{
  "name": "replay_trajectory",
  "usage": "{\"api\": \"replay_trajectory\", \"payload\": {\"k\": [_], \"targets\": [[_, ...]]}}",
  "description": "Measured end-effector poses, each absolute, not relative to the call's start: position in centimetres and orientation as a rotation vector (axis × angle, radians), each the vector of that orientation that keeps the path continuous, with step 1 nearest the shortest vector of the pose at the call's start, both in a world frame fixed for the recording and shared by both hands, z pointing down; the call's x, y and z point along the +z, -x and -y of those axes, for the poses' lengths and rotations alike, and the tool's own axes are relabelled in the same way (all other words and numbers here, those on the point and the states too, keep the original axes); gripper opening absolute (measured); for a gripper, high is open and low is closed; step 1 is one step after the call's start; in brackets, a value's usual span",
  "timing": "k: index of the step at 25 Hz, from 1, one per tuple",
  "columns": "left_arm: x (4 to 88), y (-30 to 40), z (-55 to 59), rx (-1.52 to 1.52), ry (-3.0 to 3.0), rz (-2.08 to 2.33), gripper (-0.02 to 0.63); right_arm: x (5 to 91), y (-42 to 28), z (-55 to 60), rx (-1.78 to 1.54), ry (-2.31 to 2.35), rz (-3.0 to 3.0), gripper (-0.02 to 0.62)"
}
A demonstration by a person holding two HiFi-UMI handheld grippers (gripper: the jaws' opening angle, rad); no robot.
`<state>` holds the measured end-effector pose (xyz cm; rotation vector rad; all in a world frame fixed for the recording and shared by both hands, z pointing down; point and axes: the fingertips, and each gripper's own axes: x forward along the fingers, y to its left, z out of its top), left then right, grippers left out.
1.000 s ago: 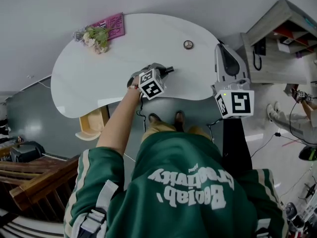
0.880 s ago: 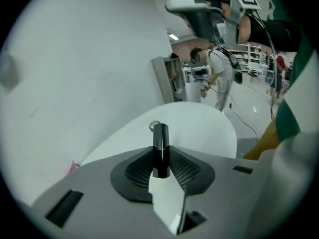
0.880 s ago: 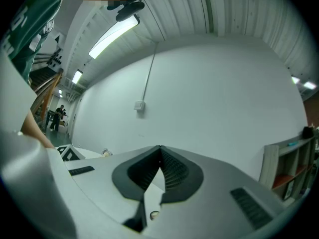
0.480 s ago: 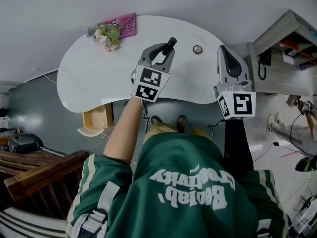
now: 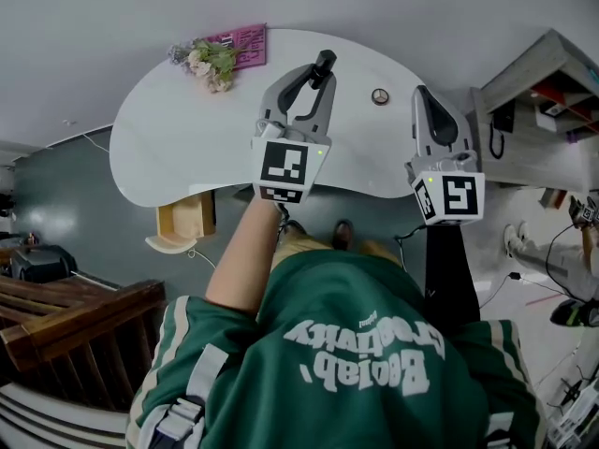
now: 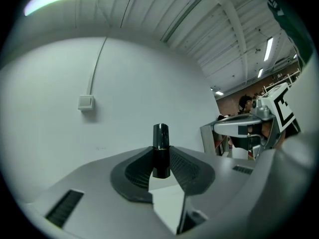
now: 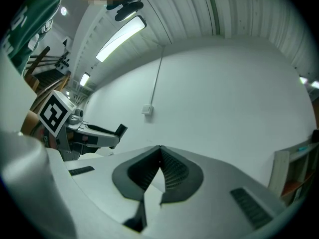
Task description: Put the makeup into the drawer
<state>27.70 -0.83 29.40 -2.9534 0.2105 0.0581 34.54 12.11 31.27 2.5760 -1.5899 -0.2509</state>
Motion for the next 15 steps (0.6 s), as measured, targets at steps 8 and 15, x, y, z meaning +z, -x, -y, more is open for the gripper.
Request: {"api": "replay_trajectory", "payload": {"k": [8, 15], "targets": [[28.6, -23.3, 5.2, 0.075, 2.948, -0.335, 0.114, 30.8, -31.5, -6.9, -0.262, -2.503, 1.699, 0.009], [27.8, -16.3, 11.6, 0.054, 2.914, -0.474, 0.114, 30.1, -25.4, 2.0, -0.283, -2.368, 1.889, 0.009]]}}
